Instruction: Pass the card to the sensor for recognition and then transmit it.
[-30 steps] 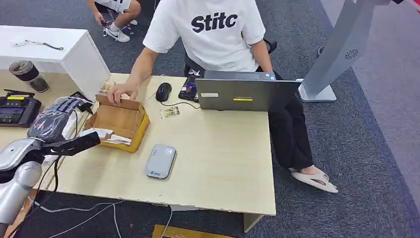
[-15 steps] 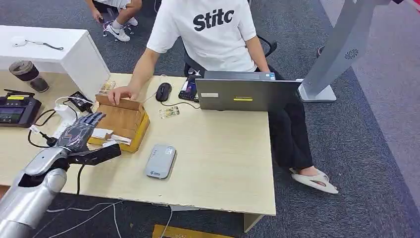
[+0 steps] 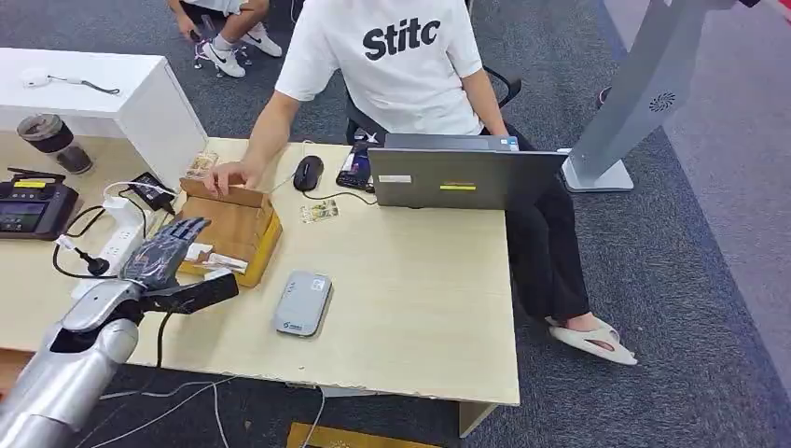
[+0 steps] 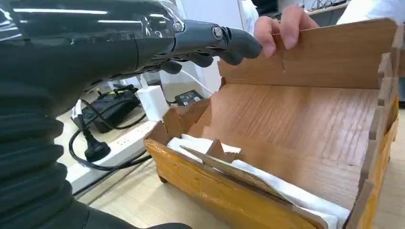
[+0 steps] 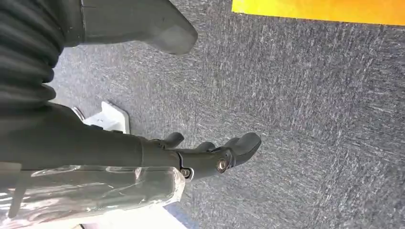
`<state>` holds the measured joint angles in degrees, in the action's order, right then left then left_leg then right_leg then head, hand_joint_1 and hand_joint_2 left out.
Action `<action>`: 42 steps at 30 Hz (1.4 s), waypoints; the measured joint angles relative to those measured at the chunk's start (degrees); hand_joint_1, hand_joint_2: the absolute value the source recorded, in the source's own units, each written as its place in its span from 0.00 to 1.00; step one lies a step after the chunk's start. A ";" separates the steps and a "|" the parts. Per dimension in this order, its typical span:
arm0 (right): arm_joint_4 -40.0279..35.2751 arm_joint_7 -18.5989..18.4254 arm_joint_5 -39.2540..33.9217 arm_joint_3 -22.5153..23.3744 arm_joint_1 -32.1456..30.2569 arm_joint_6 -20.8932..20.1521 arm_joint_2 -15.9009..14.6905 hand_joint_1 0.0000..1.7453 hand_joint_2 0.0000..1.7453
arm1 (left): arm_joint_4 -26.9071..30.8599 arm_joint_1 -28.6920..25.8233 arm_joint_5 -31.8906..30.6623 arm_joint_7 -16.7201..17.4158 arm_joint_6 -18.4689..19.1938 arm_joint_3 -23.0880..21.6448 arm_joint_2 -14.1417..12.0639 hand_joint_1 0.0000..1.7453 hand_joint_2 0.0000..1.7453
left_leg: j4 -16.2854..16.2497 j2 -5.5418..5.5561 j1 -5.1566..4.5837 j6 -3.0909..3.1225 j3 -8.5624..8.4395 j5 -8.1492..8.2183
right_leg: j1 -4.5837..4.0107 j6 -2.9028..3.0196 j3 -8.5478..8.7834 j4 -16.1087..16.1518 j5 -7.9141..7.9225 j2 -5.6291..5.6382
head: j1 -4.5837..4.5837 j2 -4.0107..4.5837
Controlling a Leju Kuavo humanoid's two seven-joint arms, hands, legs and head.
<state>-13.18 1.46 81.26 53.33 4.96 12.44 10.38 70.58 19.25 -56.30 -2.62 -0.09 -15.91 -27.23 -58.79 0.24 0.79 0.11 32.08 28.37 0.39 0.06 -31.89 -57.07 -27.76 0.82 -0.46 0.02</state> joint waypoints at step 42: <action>0.00 0.11 0.00 -0.31 -0.03 0.04 0.00 0.00 1.00 | -0.22 -0.09 0.94 0.28 -0.44 -0.07 -0.24 0.49 1.00 | 0.00 0.01 0.00 0.00 0.01 0.00 | 0.00 0.00 0.01 -0.01 0.00 -0.02 | 0.00 0.00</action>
<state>-13.18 1.57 81.26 53.03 4.94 12.48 10.38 70.36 19.17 -55.36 -2.34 -0.52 -15.98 -27.47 -58.79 0.25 0.79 0.11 32.09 28.37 0.39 0.06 -31.88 -57.08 -27.76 0.80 -0.46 0.02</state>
